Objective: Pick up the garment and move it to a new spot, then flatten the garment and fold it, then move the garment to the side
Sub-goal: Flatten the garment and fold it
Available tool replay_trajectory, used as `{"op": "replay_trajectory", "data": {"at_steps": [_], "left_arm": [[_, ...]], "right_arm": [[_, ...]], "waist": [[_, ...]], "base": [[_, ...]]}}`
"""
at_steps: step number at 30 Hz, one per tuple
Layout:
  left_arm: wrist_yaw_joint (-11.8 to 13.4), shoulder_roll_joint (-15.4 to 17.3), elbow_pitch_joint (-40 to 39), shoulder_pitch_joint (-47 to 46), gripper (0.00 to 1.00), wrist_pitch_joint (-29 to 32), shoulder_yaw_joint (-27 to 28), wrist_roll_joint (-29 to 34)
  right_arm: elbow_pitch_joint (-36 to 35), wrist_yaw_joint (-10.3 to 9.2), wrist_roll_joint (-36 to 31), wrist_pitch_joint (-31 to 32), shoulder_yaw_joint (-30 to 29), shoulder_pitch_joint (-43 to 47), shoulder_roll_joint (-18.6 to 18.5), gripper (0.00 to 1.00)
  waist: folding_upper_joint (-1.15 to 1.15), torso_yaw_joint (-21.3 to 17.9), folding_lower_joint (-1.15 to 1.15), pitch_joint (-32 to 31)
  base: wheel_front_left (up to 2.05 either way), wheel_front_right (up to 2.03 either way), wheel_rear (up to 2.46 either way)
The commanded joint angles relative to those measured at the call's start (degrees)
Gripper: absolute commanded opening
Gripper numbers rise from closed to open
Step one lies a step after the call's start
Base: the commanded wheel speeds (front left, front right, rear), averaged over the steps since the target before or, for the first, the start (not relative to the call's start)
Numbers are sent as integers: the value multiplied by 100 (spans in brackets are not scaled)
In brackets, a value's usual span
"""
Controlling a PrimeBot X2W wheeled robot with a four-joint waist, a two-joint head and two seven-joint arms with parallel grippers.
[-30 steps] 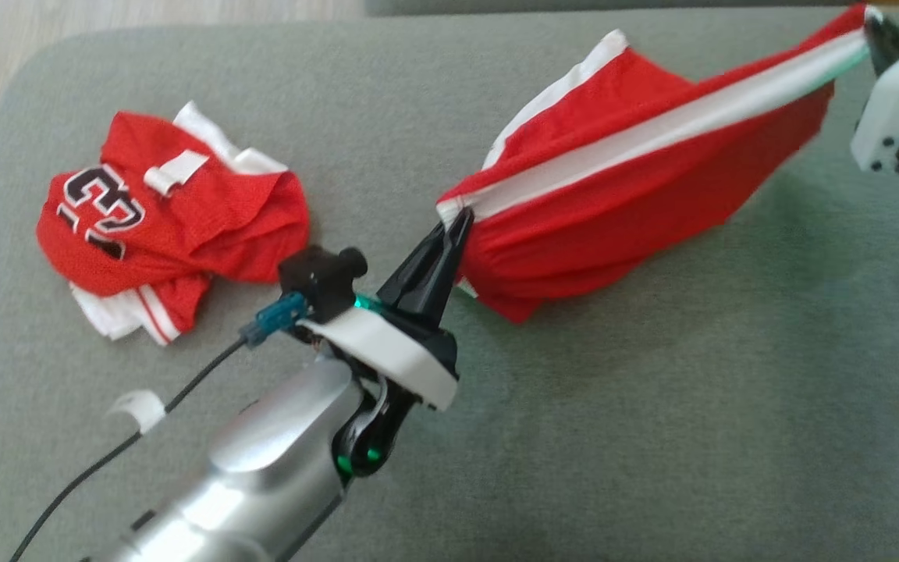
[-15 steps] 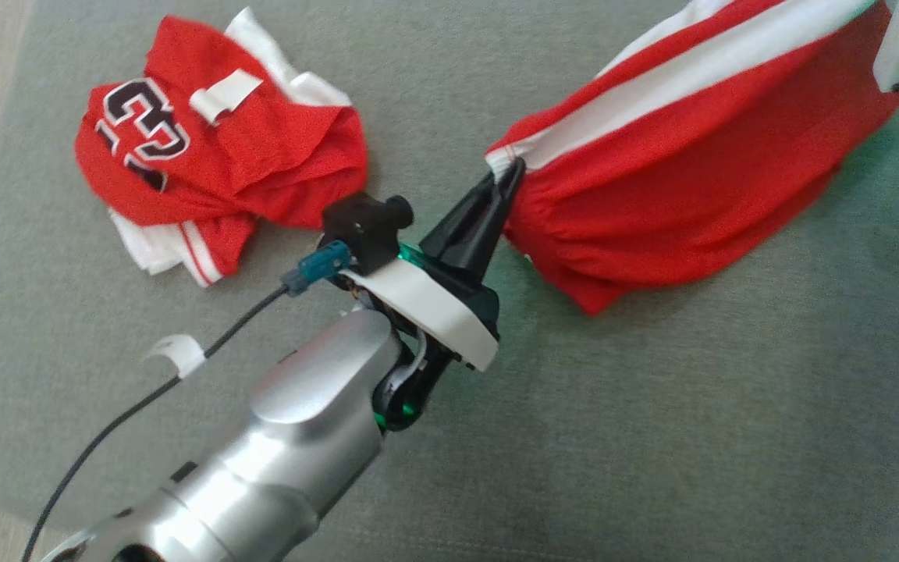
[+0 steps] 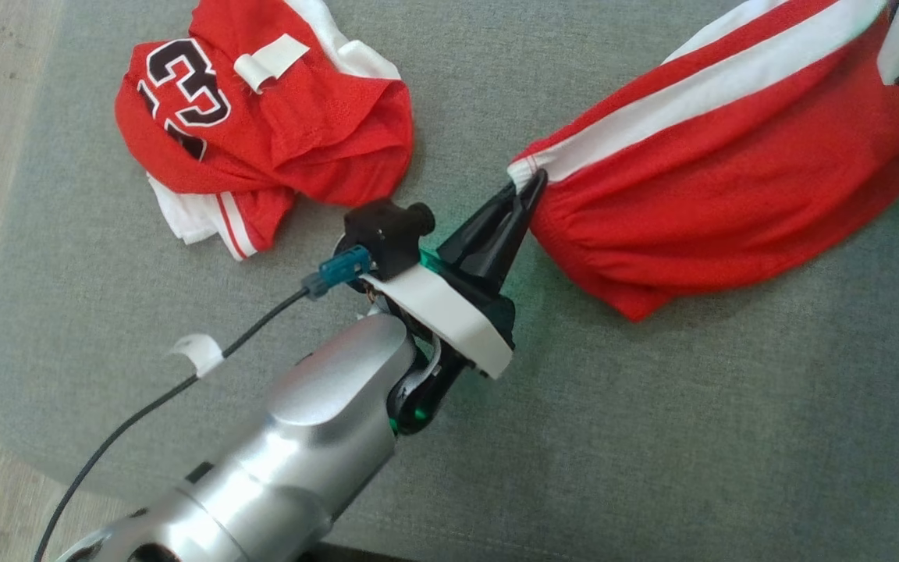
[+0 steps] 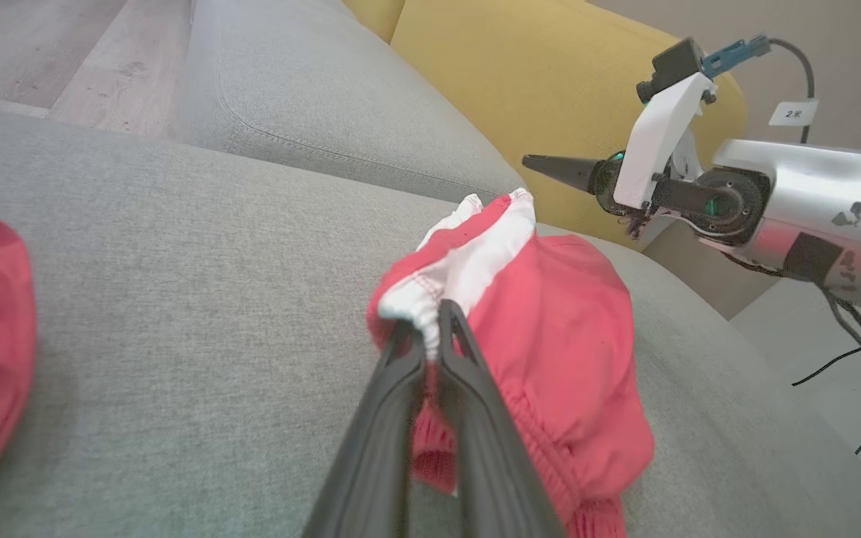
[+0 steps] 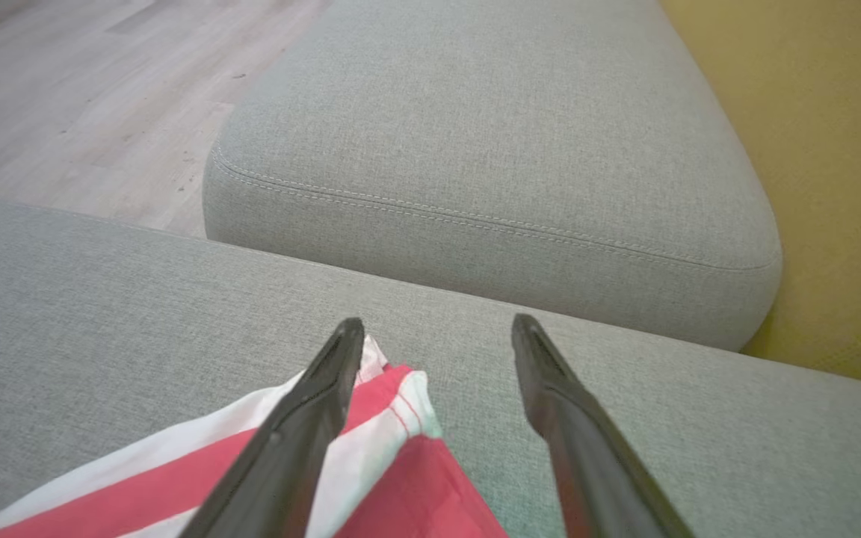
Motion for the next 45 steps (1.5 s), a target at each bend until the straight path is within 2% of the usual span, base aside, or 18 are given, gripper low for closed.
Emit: {"op": "replay_trajectory", "data": {"at_steps": [1,2,9,14,18,22,27,32,36,39,45], "left_arm": [[-21,16,-114,-239,79,-71,211,57],[-22,12,-128,-230,100,-71,275,68],[-14,3,-11,-67,100,-71,494,164],[159,39,142,133,100,-71,763,317],[434,202,49,317,100,-71,1159,594],[892,474,-421,562,100,-71,1712,1298],[1381,763,-1192,1110,100,-71,2403,2162],[1602,998,-1730,1786,100,-71,2825,2807],[1650,1123,-2007,2371,100,-71,3042,3157],[1633,1122,-2126,2848,100,-71,3189,3289],[1501,1006,-2228,3294,100,-71,3452,3397]], "right_arm": [[-110,37,-62,-81,2,-204,100,100],[-59,37,-115,-109,-30,-226,102,100],[209,37,-243,-525,-369,-156,159,100],[320,37,-60,-1173,-634,94,295,100],[357,37,227,-1660,-754,322,392,100],[225,37,683,-2002,-738,599,676,100],[-500,37,1257,-2133,-188,1333,1050,100],[-1889,37,1888,-2142,340,2638,1230,100],[-2931,37,2010,-2143,612,3846,1308,100],[-3460,37,1991,-2143,713,4602,1366,100],[-3979,37,1920,-2048,731,5139,1404,100]], "waist": [[0,0,-1,5],[0,-3,-1,3],[0,-115,-1,-310],[0,-330,-1,-773],[0,-493,-1,-1124],[0,-682,-1,-1462],[0,-893,-1,-1798],[0,-1050,-1,-2053],[0,-1147,-1,-2141],[0,-1177,-1,-2121],[0,-1117,-1,-1921]], "base": [[0,0,0],[0,0,0],[0,0,0],[0,0,0],[0,0,0],[0,0,0],[0,0,0],[0,0,0],[0,0,0],[0,0,0],[0,0,0]]}}
